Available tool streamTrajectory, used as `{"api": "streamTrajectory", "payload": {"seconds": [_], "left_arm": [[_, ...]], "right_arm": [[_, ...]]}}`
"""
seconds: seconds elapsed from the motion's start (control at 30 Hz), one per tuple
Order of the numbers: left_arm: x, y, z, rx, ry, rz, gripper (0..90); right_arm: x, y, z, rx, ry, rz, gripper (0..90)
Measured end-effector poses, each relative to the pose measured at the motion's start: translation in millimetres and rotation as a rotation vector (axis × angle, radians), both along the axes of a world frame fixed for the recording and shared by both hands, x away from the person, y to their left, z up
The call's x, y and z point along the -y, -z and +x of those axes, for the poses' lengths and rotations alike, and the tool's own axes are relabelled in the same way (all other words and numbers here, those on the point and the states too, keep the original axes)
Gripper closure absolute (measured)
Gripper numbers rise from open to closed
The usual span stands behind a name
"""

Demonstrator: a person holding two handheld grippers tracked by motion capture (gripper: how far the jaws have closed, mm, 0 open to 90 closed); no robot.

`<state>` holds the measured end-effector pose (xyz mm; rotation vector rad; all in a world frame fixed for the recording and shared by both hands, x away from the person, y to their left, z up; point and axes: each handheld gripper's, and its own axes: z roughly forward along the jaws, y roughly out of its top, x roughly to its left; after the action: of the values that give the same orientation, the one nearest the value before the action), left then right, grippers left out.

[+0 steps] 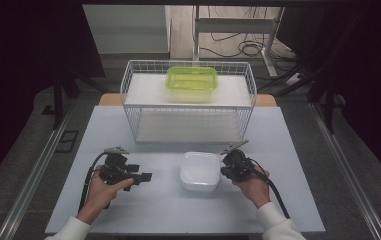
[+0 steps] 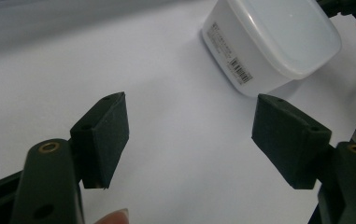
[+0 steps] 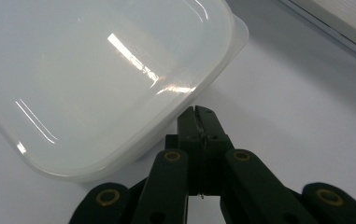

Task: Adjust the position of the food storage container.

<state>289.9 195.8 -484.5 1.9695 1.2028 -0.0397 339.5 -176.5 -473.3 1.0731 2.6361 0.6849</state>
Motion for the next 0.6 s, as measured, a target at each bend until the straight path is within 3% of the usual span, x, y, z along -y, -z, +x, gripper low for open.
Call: {"api": "streamTrajectory", "payload": {"seconds": [0.23,0.37,0.47,0.53,0.6], "left_arm": [[-1.2,0.0,-0.2,0.001,-0.003,0.0,26.5],[-2.6,0.1,-0.6,0.009,-0.011,0.003,26.5],[-4.3,-1.5,-0.9,0.023,-0.027,-0.006,26.7],[-5.4,-2.6,-1.7,0.031,-0.043,-0.005,26.7],[-6.8,-4.1,-3.7,0.046,-0.061,0.002,26.6]], "right_arm": [[-9.9,1.5,2.2,-0.003,-0.012,0.011,88.9],[0.6,-4.7,1.4,0.02,0.01,0.034,88.9],[11.8,-11.8,-0.8,0.038,0.034,0.086,88.6],[19.8,-16.2,-2.9,0.053,0.054,0.133,81.8],[26.7,-20.3,-5.2,0.082,0.087,0.171,65.7]]}}
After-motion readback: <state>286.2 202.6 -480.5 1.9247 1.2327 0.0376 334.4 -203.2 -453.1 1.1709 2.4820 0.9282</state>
